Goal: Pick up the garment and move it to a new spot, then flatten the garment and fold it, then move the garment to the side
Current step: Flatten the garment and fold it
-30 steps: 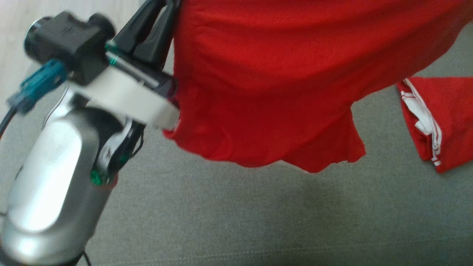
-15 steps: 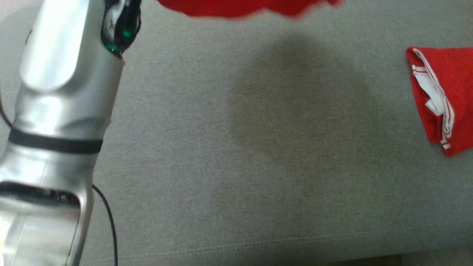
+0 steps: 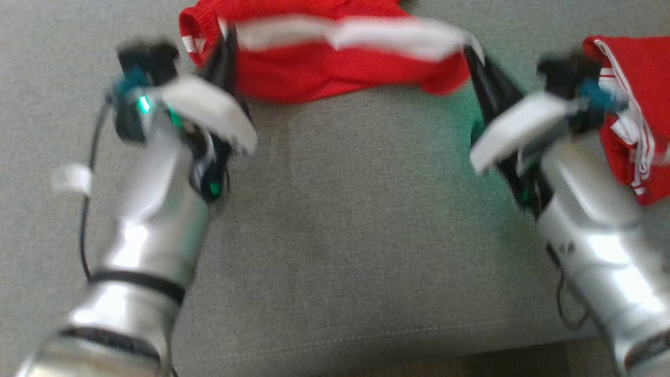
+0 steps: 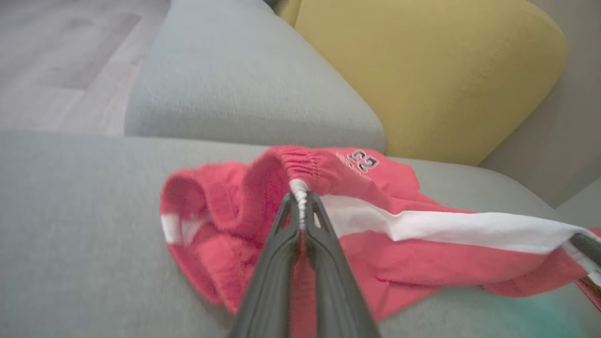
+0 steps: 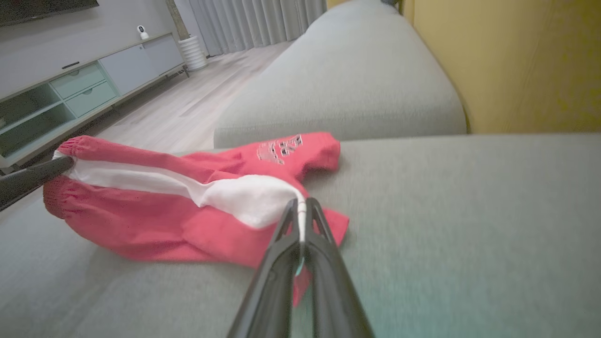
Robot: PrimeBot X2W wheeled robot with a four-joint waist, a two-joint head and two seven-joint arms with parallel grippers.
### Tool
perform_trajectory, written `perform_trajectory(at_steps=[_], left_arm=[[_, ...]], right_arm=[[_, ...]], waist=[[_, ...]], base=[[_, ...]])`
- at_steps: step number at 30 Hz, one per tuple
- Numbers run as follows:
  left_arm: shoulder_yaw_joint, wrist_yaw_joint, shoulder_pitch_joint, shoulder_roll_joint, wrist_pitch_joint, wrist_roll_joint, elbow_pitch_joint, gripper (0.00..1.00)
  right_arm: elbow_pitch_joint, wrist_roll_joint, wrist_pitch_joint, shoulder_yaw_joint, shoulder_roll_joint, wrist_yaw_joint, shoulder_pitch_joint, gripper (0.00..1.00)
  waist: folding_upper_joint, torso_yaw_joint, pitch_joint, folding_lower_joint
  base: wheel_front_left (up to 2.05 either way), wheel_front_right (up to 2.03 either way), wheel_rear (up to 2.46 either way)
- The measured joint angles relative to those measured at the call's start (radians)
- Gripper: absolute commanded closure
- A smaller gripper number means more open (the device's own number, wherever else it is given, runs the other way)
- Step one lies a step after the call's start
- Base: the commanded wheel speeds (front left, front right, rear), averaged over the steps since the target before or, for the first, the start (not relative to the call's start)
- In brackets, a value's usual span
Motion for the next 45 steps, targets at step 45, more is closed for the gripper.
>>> perform_trajectory(at_steps=[45], left_arm=[[-0.102, 0.119, 0.902, 0.105, 0.277, -0.081, -1.065, 1.00]], right_arm=[[-0.904, -0.221, 0.441, -0.576, -0.143, 0.000, 0.850, 1.00]], waist=[[0.0001, 0.073, -0.164, -0.0004]], base=[[0.00, 0.00, 0.00]])
